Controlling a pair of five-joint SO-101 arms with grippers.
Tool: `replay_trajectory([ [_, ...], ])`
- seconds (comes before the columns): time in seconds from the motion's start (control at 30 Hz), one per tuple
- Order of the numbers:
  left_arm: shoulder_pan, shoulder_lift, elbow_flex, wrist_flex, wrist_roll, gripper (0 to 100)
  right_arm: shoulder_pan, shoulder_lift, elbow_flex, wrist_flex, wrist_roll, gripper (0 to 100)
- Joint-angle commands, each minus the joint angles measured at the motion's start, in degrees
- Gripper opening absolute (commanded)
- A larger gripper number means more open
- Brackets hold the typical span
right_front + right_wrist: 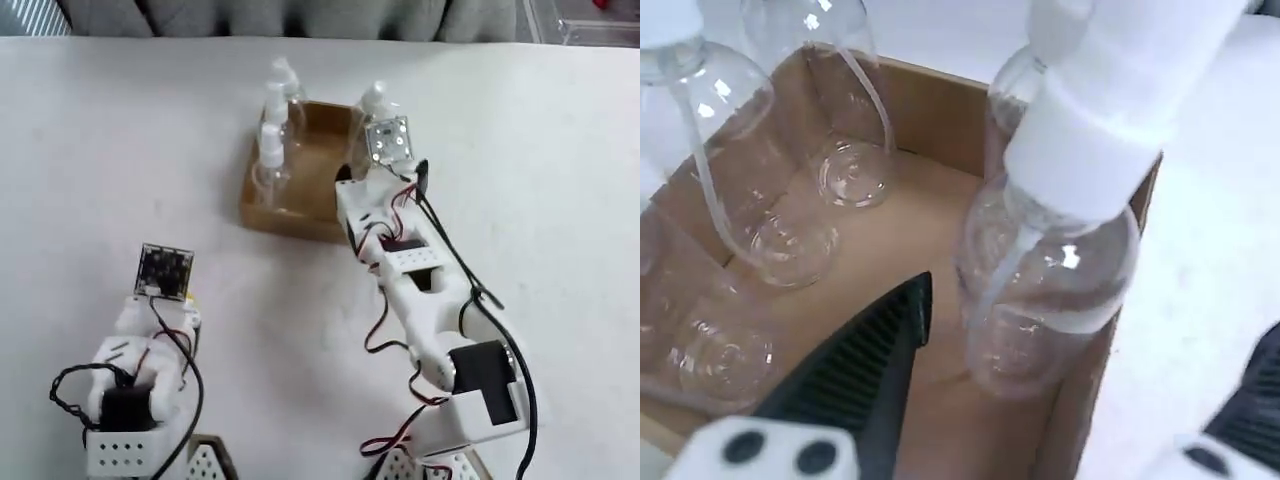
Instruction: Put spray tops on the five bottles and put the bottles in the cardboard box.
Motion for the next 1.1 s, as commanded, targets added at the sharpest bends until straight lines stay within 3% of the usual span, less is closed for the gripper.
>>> replay_trajectory([
  [0.0,-0.4,-0.7,-0.3,0.0,-0.5,2,0.0,-1.4,-1.2,-0.5,0.4,41.6],
  [0.53,-0.5,-0.7,-0.3,-1.1,-0.6,2,0.2,-29.8,16.2,-0.1,0.8,41.6],
  [0.77,-0.4,-0.7,-0.3,-1.2,-0.6,2,5.8,-45.8,26.7,0.0,0.8,40.8],
  [0.87,-0.4,-0.7,-0.3,-1.2,-0.6,2,8.5,-51.3,30.2,2.7,0.8,33.1],
  [1.07,-0.4,-0.7,-0.3,-1.2,-0.6,2,13.1,-61.7,34.0,11.5,0.8,7.7],
])
